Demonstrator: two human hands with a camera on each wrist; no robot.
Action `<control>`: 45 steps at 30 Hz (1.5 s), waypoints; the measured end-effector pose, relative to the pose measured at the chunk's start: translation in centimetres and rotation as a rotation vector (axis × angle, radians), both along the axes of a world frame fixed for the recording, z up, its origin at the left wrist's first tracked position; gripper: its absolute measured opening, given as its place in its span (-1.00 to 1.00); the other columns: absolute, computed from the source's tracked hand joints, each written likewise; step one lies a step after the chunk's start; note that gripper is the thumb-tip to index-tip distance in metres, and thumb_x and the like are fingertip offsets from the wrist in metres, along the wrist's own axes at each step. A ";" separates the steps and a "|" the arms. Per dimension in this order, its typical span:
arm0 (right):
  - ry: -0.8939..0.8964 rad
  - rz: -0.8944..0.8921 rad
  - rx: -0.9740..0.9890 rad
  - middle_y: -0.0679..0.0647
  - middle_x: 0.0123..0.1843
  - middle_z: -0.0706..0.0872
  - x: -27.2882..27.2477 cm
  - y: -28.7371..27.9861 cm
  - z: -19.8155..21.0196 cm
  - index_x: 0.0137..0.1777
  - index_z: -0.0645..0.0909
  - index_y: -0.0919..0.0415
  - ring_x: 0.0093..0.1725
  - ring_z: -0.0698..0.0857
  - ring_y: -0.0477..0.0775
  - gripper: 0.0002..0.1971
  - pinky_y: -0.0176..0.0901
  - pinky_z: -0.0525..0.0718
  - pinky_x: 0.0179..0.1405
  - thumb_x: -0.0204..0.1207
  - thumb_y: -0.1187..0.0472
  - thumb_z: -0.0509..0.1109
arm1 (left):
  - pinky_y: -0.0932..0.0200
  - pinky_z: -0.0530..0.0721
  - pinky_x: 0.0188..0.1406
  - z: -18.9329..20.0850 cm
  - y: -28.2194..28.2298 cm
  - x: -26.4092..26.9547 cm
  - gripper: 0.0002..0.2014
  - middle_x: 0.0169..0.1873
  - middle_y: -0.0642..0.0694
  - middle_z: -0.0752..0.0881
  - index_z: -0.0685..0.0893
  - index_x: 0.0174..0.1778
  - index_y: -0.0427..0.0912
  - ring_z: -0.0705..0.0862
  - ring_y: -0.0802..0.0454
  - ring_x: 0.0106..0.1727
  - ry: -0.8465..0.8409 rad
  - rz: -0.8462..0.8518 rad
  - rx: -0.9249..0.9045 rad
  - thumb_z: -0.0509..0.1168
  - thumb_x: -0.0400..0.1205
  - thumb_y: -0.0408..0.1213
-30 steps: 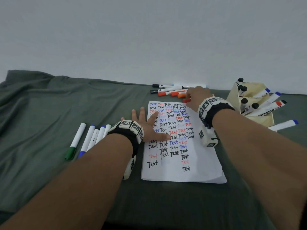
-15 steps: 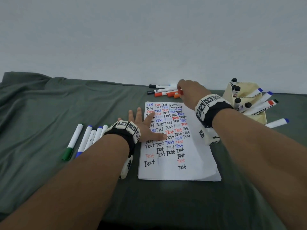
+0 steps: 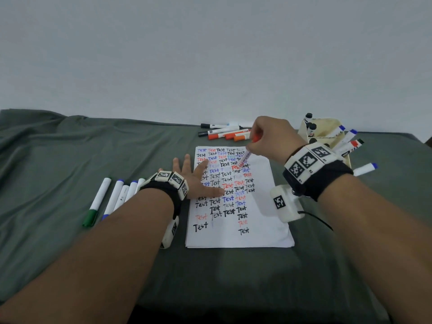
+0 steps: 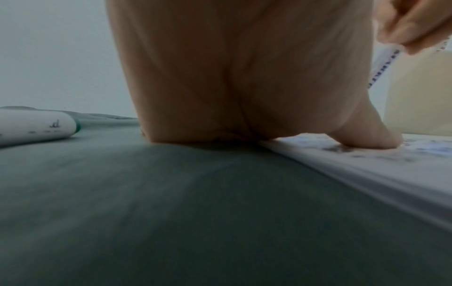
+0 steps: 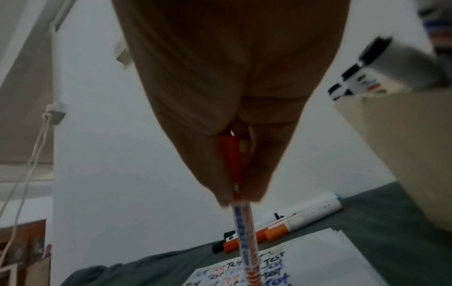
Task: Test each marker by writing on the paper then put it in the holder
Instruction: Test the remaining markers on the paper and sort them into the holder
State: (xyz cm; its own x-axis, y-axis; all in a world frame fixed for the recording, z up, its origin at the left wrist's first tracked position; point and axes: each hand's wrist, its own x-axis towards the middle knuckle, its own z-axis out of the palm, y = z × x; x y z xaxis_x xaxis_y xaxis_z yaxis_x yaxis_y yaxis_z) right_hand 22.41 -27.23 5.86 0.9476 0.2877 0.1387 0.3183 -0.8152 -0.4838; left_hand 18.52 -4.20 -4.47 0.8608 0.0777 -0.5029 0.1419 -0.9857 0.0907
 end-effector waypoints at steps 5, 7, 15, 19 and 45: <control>0.266 0.080 -0.564 0.01 0.34 0.75 -1.5 -0.8 -1.1 0.54 0.57 0.05 0.18 0.79 0.00 -0.49 -0.19 0.66 -0.04 0.59 0.32 0.43 | -0.68 -0.23 0.49 0.0 0.0 0.0 0.34 0.68 0.02 -0.51 -0.41 0.58 0.51 -0.46 -0.29 0.69 -0.007 -0.004 -0.003 -0.07 -0.11 0.89; 0.295 0.103 -0.625 0.05 0.61 0.54 -1.8 -0.9 -2.3 0.68 0.42 0.06 0.42 0.66 0.11 -0.40 -0.15 0.61 0.04 0.64 0.37 0.30 | -0.68 -0.24 0.49 -0.1 0.0 0.0 0.34 0.68 0.02 -0.50 -0.41 0.59 0.51 -0.46 -0.29 0.69 -0.009 -0.002 -0.005 -0.07 -0.12 0.89; 0.207 0.011 -0.056 -0.02 0.07 0.75 -1.2 -0.5 -4.9 0.40 0.71 0.01 0.13 0.73 0.06 -0.71 -0.18 0.54 -0.13 0.71 0.19 0.40 | -0.67 -0.24 0.48 -0.9 0.3 0.5 0.34 0.69 0.06 -0.48 -0.41 0.54 0.57 -0.44 -0.27 0.70 -0.023 0.002 -0.008 -0.07 -0.17 0.91; 0.237 -0.113 0.610 -0.09 0.07 0.84 -1.3 0.6 -5.5 0.20 0.64 0.08 -0.13 0.73 -0.14 -0.85 -0.37 0.60 -0.32 0.69 0.28 0.41 | -0.67 -0.23 0.47 -1.3 0.4 0.6 0.34 0.69 0.08 -0.48 -0.41 0.52 0.58 -0.44 -0.25 0.70 -0.034 0.010 -0.004 -0.08 -0.20 0.91; 0.561 -0.088 1.512 0.26 -0.24 0.78 -2.5 -2.4 -12.1 0.02 0.66 0.26 -0.28 0.80 0.16 -0.92 -0.20 0.78 -0.33 0.67 0.42 0.38 | -0.66 -0.24 0.48 -0.8 0.1 -0.1 0.33 0.70 0.04 -0.47 -0.40 0.59 0.50 -0.41 -0.24 0.71 -0.061 -0.007 0.023 -0.12 -0.11 0.90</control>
